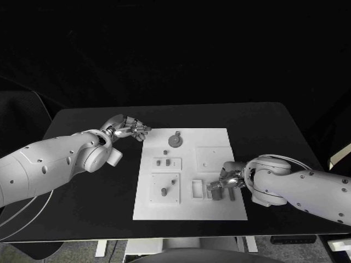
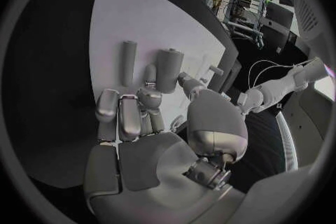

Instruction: Assemble the parts on the task board

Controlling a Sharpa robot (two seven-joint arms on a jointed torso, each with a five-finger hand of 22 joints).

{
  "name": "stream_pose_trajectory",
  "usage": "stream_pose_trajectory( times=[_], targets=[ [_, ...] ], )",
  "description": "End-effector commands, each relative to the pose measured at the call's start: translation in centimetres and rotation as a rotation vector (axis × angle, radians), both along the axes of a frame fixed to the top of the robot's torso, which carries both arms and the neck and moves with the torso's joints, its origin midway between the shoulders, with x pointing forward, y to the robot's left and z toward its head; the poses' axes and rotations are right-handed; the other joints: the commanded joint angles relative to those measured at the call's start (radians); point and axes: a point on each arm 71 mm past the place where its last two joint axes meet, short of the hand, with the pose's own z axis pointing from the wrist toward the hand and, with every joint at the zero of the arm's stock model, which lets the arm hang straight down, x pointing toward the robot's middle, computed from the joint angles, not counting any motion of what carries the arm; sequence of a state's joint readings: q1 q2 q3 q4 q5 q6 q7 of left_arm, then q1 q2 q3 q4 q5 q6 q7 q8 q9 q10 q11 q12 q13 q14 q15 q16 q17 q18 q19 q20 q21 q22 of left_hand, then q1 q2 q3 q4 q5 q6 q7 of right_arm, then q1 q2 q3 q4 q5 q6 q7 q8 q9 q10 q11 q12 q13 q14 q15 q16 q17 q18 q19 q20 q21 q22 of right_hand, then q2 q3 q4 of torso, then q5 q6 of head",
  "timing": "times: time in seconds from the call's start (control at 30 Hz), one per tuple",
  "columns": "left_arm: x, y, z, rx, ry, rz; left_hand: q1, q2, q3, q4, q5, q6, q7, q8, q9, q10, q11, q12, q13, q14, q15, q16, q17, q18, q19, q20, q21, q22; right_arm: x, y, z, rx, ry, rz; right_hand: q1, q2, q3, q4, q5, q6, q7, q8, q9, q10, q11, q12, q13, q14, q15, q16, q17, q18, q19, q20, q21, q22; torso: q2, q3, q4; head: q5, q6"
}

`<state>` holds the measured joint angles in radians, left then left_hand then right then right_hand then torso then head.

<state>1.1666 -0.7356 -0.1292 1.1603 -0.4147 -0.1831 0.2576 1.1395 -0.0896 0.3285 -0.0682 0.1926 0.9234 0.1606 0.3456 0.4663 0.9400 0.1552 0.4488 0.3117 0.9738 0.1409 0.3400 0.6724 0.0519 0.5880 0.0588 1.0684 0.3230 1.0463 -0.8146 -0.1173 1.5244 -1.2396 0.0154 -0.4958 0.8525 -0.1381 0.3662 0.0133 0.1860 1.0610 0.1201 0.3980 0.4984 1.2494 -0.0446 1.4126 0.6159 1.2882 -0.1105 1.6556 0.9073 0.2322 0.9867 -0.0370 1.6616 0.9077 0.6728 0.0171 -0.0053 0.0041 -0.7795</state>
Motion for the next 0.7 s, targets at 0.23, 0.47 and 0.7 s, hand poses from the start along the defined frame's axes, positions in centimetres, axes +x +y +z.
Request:
stream_pose_trajectory(
  times=[0.23, 0.47, 0.7],
  targets=[
    [0.0, -0.3, 0.0, -0.012, 0.008, -0.012, -0.011, -0.002, -0.001, 0.007, 0.001, 0.001, -0.003, -0.003, 0.001, 0.006, -0.001, -0.005, 0.002, 0.006, 0.001, -0.005, -0.001, 0.007, 0.006, 0.0, 0.0, 0.002, -0.4, -0.2, -0.7, -0.031, 0.019, 0.006, 0.065, 0.017, 0.021, -0.08, 0.005, 0.012, 0.015, -0.02, -0.008, 0.005, 0.0, 0.007, 0.004, 0.0, -0.003, 0.034, 0.007, 0.03, 0.002, -0.01, 0.149, 0.016, 0.0, 0.0007, 0.0001, 0.0, -0.002],
    [0.0, -0.2, 0.0, -0.01, 0.01, -0.011, -0.012, -0.002, -0.001, 0.007, 0.002, 0.001, -0.003, -0.003, 0.001, 0.006, -0.001, -0.005, 0.001, 0.006, 0.001, -0.006, -0.001, 0.007, 0.006, 0.0, 0.0, 0.002, -0.3, -0.5, -0.5, -0.022, 0.0, -0.023, 0.127, 0.046, 0.052, -0.136, 0.006, 0.021, 0.014, -0.021, -0.007, 0.007, 0.0, 0.008, 0.006, 0.002, -0.003, 0.035, 0.012, 0.03, 0.004, -0.012, 0.147, 0.029, 0.0, -0.0001, 0.0004, -0.001, -0.003],
    [0.0, -0.1, 0.0, -0.009, 0.012, -0.009, -0.012, -0.002, -0.001, 0.007, 0.002, 0.001, -0.003, -0.003, 0.001, 0.006, -0.001, -0.005, 0.001, 0.006, 0.001, -0.006, -0.002, 0.007, 0.005, 0.0, -0.001, 0.002, -0.7, -1.1, -0.5, 0.033, 0.039, -0.09, 0.135, 0.05, 0.056, -0.139, 0.006, 0.024, 0.014, -0.02, -0.007, 0.007, 0.0, 0.009, 0.006, 0.002, -0.003, 0.035, 0.012, 0.03, 0.004, -0.013, 0.147, 0.031, 0.0, -0.0001, 0.0004, 0.001, -0.003]
  ],
)
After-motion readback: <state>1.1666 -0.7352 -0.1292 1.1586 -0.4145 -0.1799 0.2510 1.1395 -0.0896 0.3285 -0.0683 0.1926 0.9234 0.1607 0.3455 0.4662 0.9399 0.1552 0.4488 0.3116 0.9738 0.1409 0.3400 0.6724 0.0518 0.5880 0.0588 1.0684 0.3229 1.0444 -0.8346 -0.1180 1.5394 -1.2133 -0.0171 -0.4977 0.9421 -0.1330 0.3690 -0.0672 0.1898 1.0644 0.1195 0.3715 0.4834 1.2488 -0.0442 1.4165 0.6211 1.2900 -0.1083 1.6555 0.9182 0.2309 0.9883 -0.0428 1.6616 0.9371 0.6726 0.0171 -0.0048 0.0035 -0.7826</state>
